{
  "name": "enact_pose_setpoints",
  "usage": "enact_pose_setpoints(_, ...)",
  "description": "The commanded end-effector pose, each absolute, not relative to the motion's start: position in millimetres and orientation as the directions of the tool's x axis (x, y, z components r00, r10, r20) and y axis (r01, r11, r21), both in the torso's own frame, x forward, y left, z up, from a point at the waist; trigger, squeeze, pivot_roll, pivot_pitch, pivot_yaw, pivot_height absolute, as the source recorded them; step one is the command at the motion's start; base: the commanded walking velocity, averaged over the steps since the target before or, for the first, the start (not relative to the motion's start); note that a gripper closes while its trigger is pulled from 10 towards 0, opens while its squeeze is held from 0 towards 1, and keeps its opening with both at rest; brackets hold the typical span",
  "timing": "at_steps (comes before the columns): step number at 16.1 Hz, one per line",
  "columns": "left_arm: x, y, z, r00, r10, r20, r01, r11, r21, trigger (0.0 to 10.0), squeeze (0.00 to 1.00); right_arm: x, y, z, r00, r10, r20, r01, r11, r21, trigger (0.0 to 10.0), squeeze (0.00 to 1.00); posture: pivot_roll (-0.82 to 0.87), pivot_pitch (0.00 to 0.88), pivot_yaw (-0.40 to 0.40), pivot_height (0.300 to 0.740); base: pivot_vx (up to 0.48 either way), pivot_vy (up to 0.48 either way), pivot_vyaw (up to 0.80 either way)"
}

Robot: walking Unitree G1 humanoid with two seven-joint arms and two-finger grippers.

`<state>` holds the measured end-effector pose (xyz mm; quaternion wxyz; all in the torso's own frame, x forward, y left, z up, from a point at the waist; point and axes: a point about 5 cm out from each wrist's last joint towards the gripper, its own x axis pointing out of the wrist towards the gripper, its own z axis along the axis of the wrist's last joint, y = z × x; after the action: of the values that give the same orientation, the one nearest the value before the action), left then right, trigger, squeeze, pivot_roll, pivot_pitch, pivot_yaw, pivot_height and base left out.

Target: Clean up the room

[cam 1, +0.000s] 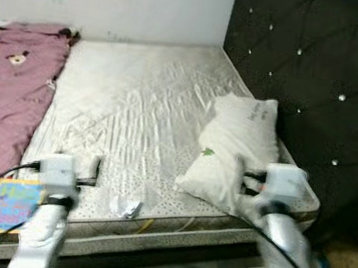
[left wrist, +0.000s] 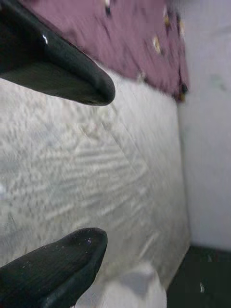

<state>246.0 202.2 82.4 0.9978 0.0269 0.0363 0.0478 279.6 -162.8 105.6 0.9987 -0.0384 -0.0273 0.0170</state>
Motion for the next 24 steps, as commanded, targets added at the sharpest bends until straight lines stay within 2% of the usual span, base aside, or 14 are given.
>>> enact_pose_setpoints(1,246.1,200.2,84.4,0.993,0.096,-0.062,-0.093,0.994,0.048,10.0,0.00,278.5,-174.6,105.6,0.999,-0.005,0.054,0.010,0.996,-0.088,10.0,0.00,0.03,0.000,-0.006,0.740,0.000,0.000,0.80)
enact_pose_setpoints(8,251.3,198.9,87.6,0.994,0.092,-0.051,-0.090,0.995,0.039,10.0,0.00,282.0,-173.1,107.3,0.998,-0.005,0.065,0.010,0.997,-0.079,10.0,0.00,0.03,0.000,-0.003,0.740,0.000,0.000,0.80)
enact_pose_setpoints(15,249.5,192.3,89.8,0.999,0.013,-0.034,-0.013,1.000,-0.007,10.0,0.00,279.8,-171.8,104.9,0.999,-0.002,0.055,0.006,0.997,-0.082,10.0,0.00,0.02,0.002,0.000,0.740,0.000,0.000,0.00)
enact_pose_setpoints(24,249.1,190.4,89.6,0.999,0.001,-0.040,-0.001,1.000,-0.014,10.0,0.00,279.4,-171.3,105.6,0.998,0.020,0.058,-0.014,0.995,-0.094,10.0,0.00,0.02,0.000,-0.005,0.740,0.259,0.000,0.00)
